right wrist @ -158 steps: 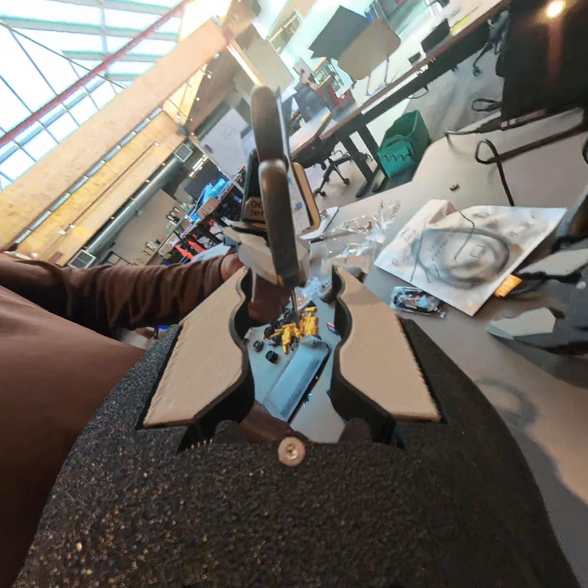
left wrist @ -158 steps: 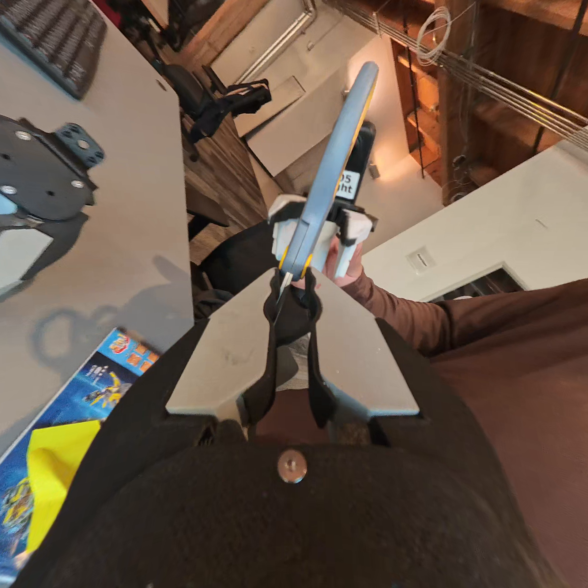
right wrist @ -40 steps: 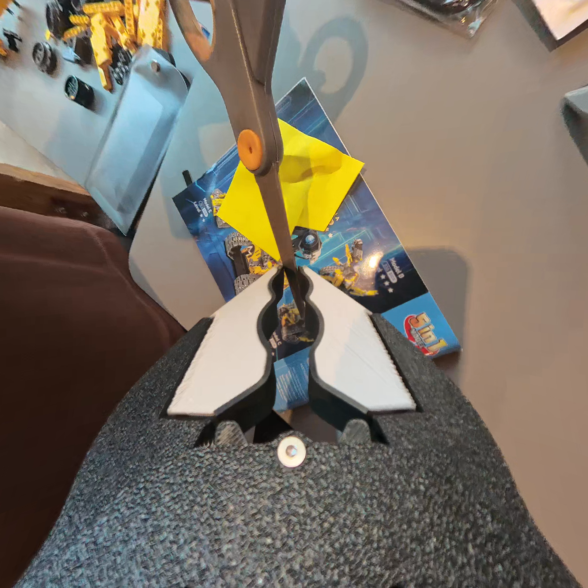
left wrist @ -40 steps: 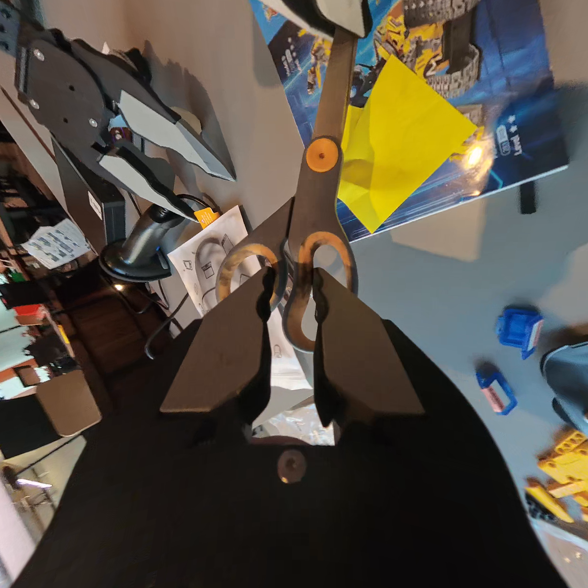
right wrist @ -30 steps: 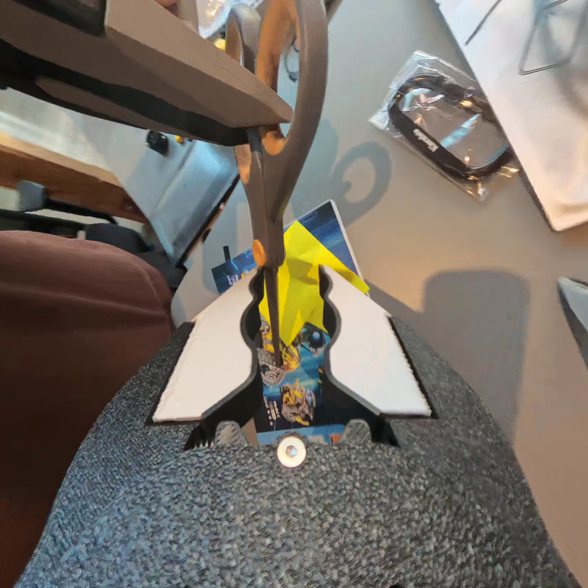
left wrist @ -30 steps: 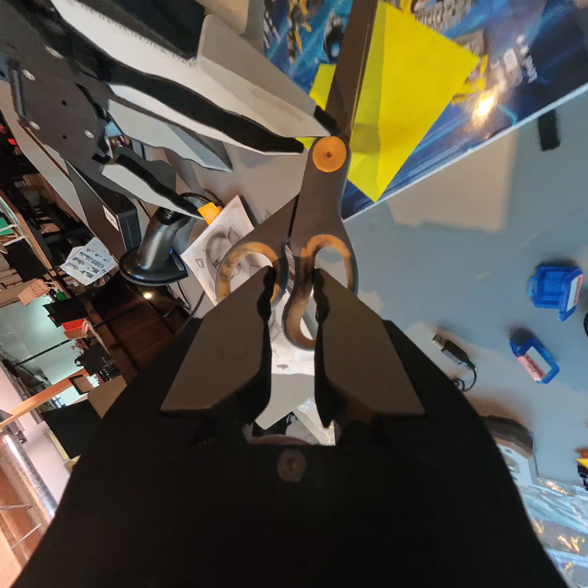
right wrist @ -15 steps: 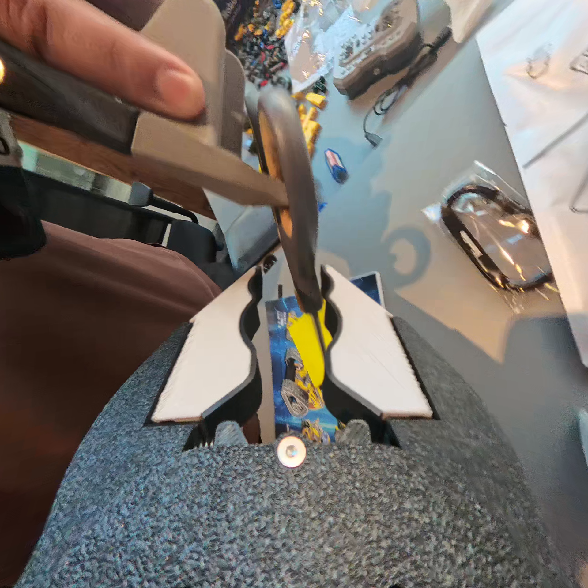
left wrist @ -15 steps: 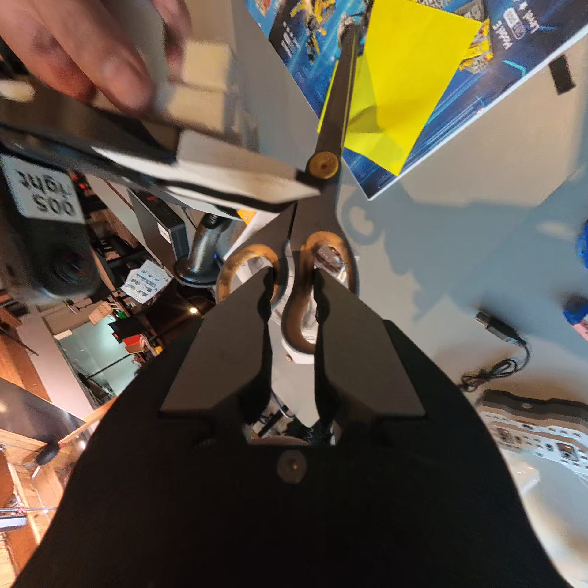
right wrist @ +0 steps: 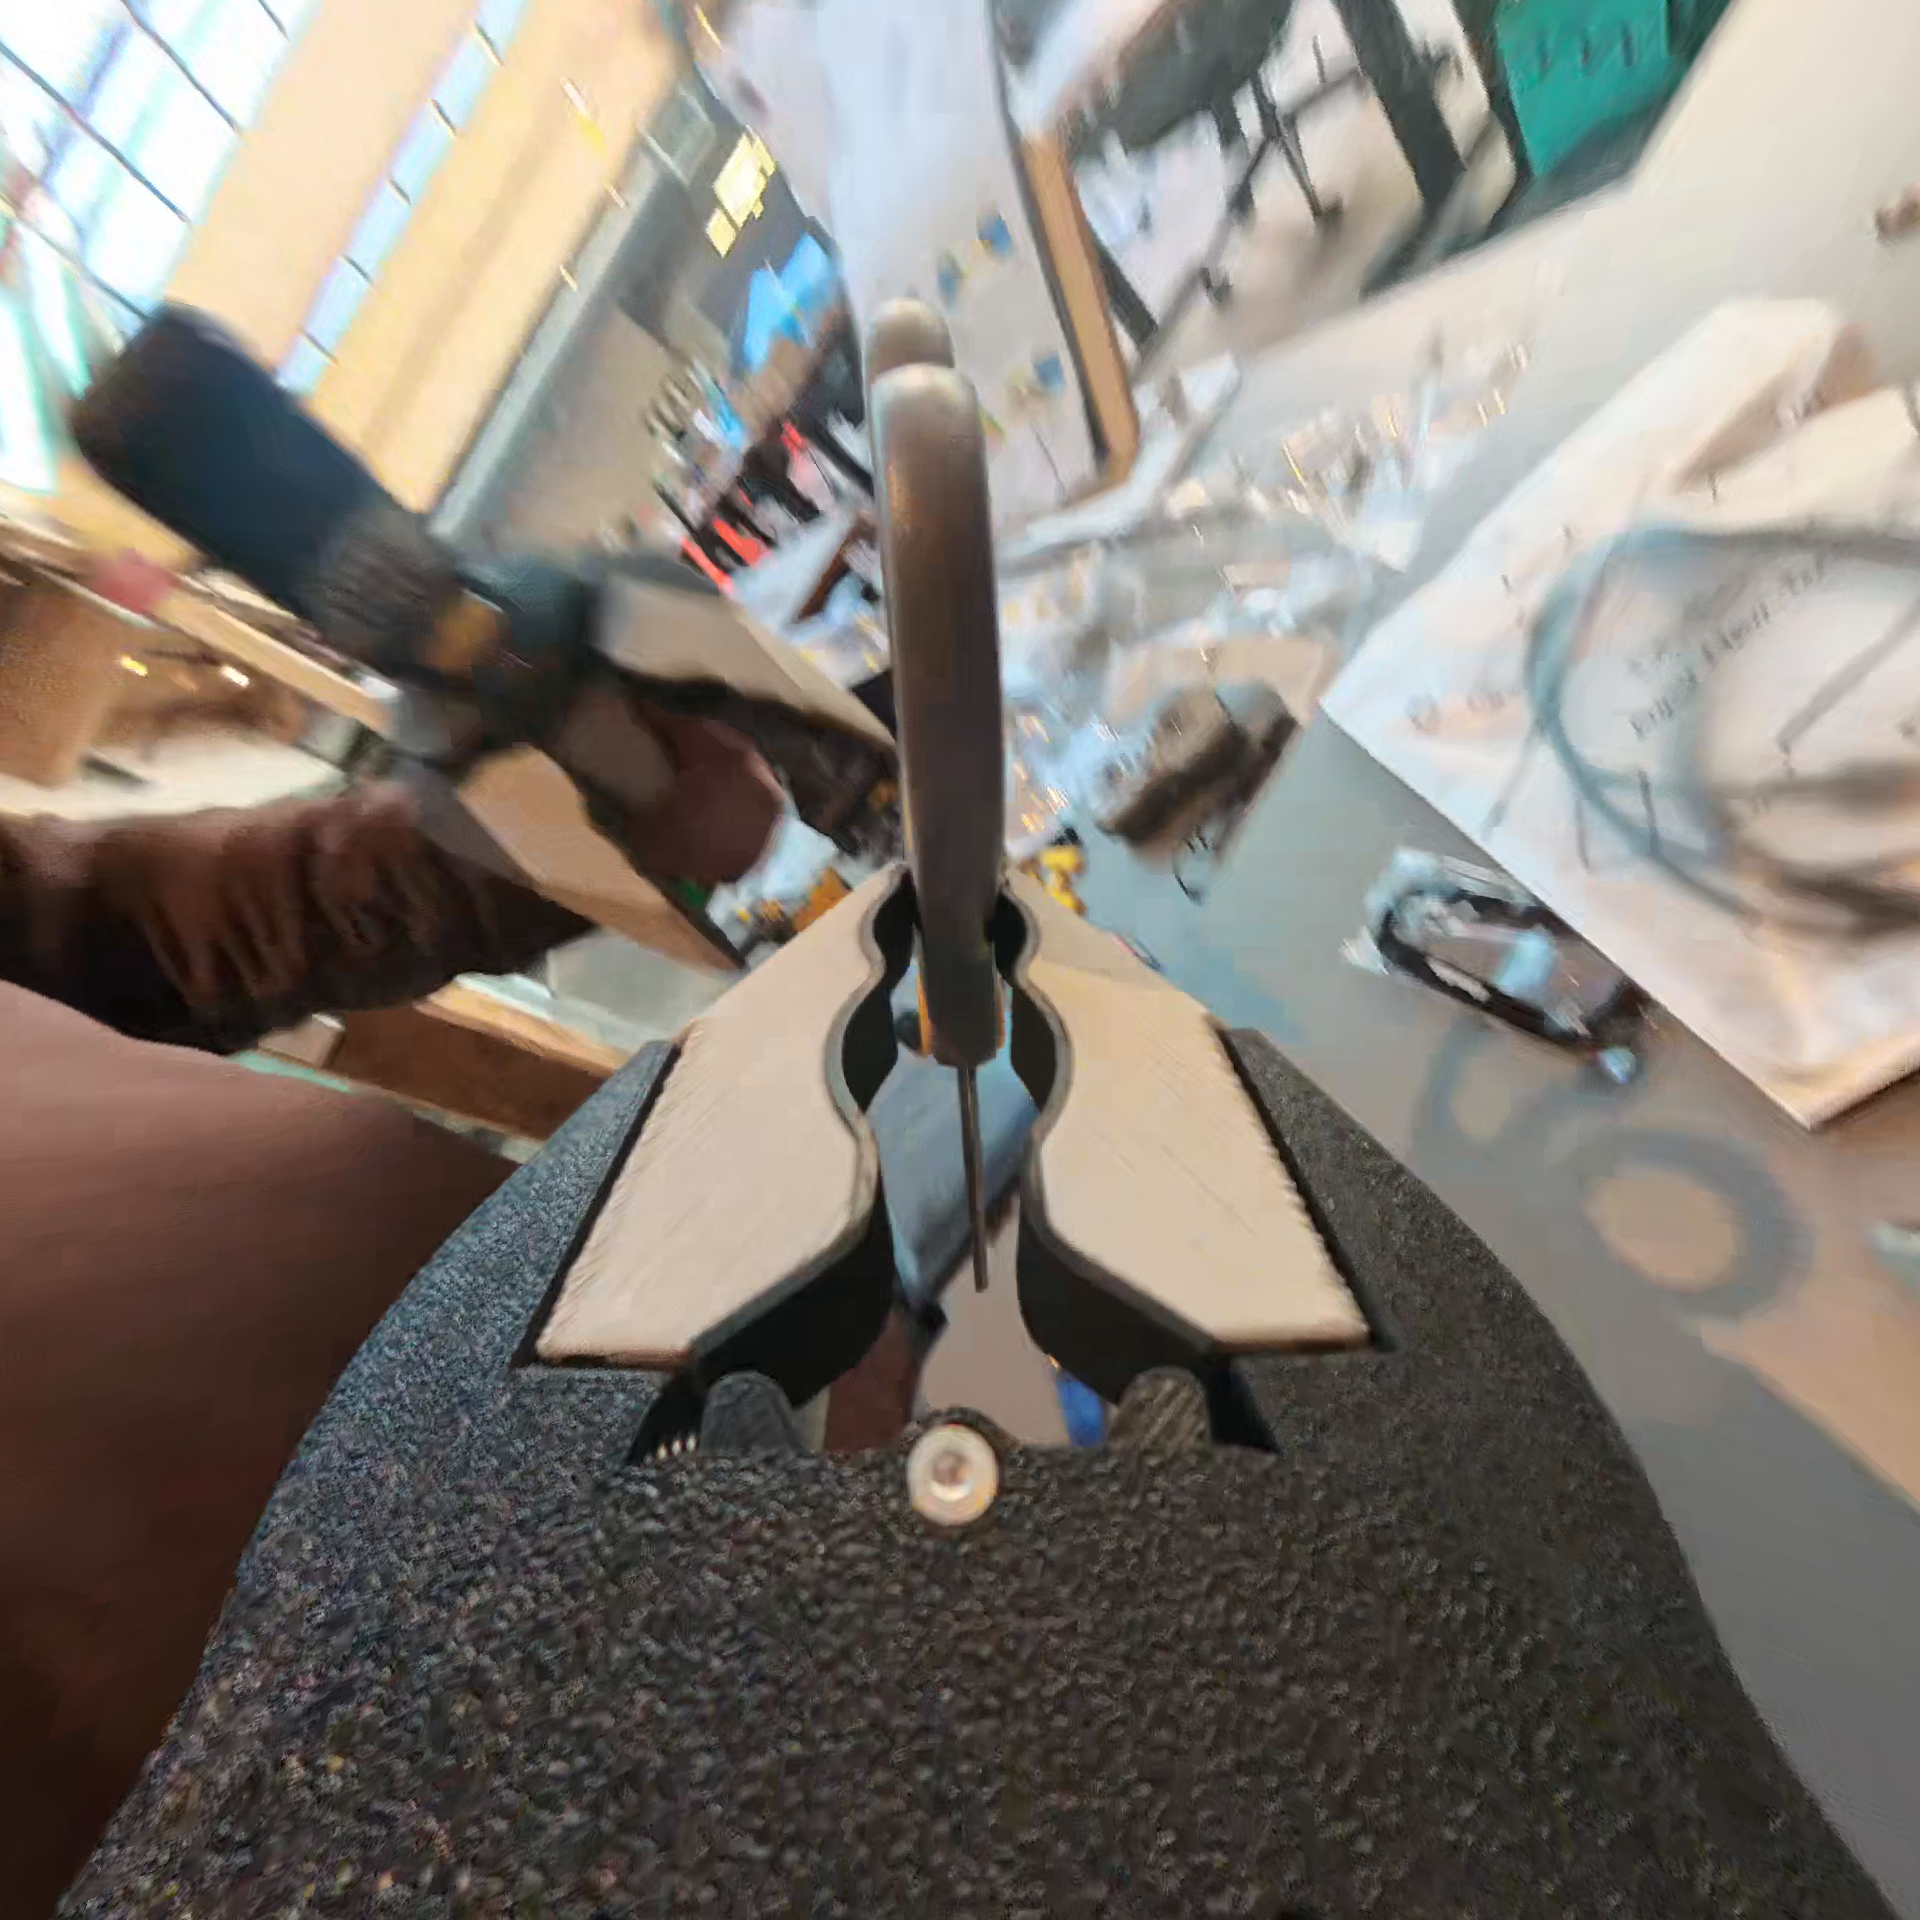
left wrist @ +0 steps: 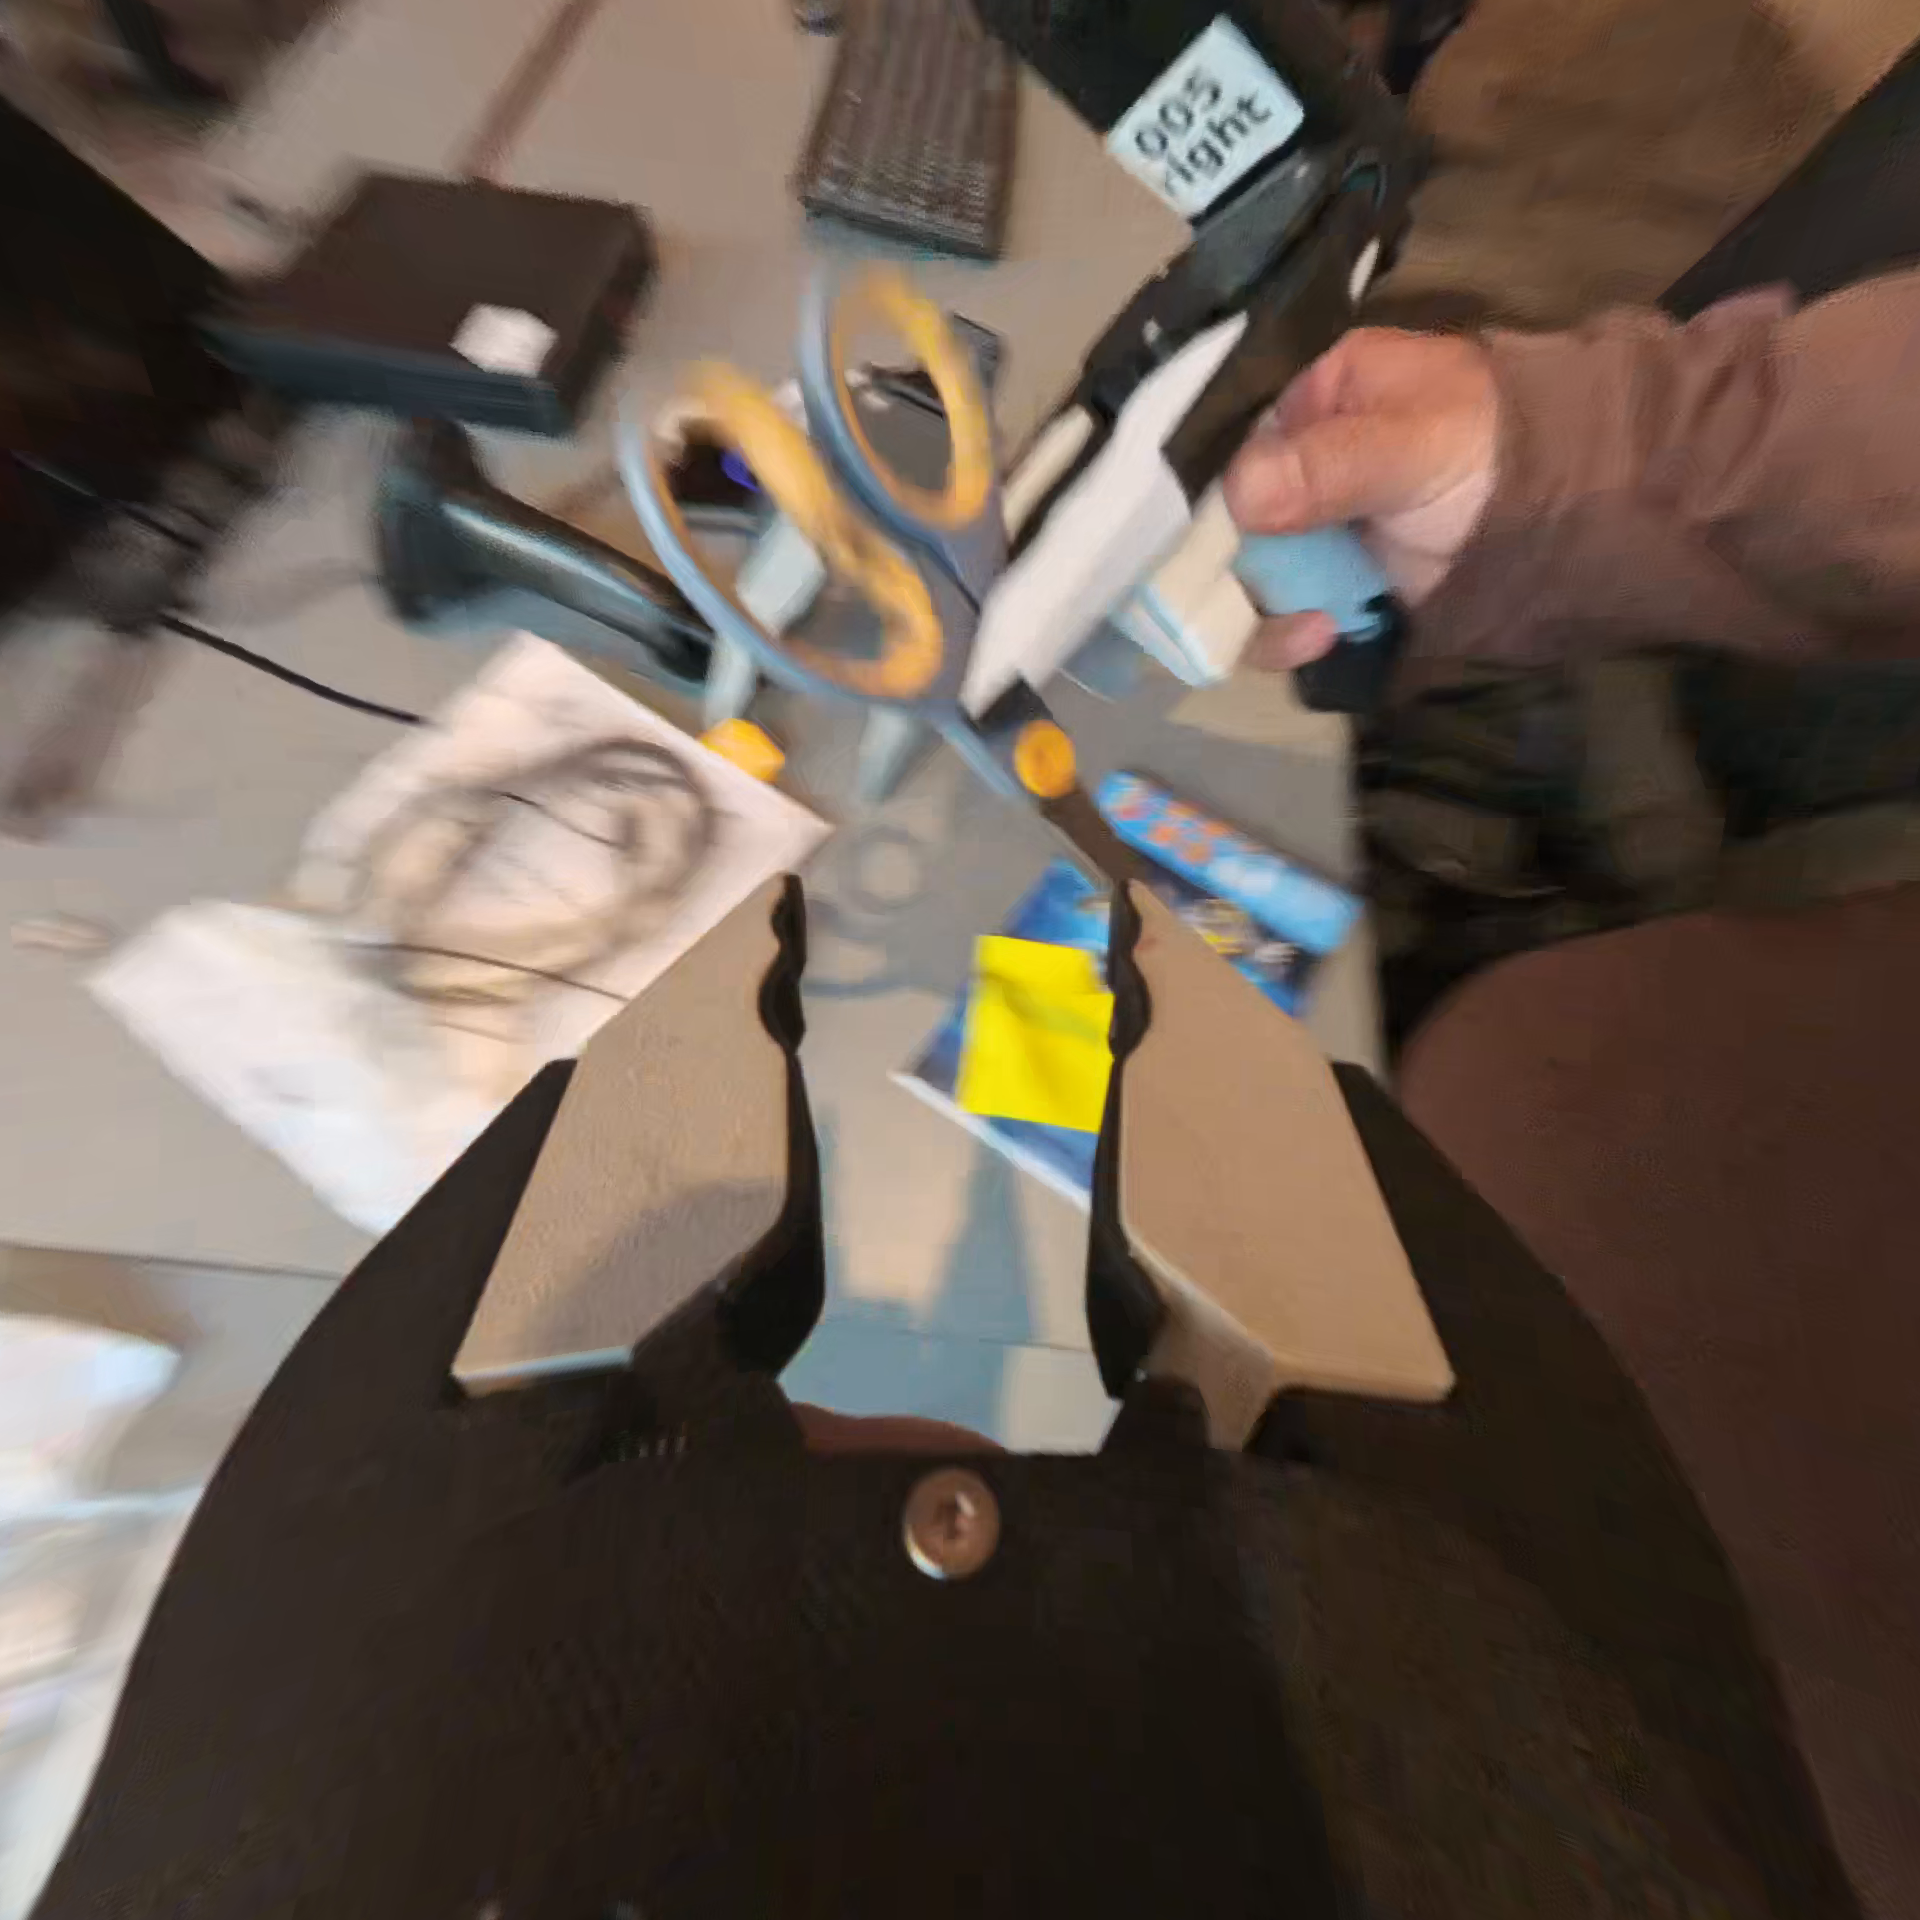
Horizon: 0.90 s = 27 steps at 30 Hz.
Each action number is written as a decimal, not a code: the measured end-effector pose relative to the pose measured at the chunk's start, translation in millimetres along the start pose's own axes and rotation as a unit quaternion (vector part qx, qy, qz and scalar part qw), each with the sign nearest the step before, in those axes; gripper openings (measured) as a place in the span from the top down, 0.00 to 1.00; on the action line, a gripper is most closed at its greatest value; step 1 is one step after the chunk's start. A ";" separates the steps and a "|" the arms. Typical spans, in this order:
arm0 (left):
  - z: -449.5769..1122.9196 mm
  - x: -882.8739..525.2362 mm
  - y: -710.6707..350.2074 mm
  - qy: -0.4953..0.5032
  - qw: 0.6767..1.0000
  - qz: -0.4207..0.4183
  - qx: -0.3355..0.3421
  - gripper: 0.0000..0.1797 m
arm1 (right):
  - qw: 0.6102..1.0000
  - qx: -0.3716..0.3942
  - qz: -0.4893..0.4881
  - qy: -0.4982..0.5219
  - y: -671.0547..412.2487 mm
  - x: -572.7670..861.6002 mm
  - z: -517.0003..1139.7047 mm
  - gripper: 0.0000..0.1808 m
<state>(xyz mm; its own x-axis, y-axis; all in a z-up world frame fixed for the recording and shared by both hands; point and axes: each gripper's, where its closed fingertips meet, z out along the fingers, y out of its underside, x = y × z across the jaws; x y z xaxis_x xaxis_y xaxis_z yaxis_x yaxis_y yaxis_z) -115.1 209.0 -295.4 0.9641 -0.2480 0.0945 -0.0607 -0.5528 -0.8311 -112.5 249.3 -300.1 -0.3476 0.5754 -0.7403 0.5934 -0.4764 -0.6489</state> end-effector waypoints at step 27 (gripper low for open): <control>9.6 84.6 21.6 0.294 0.950 0.026 -0.099 1.00 | 0.979 -0.156 -0.131 -0.009 50.8 -70.7 -57.5 0.91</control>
<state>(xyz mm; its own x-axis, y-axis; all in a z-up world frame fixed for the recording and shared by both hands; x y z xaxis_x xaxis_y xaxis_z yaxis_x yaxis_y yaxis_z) -32.4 183.8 -310.6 0.6510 -0.6484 0.3946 -0.2079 -0.6524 -0.7288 -16.0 222.6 -270.7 -0.5288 0.6373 -0.5605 0.6743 -0.0855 -0.7335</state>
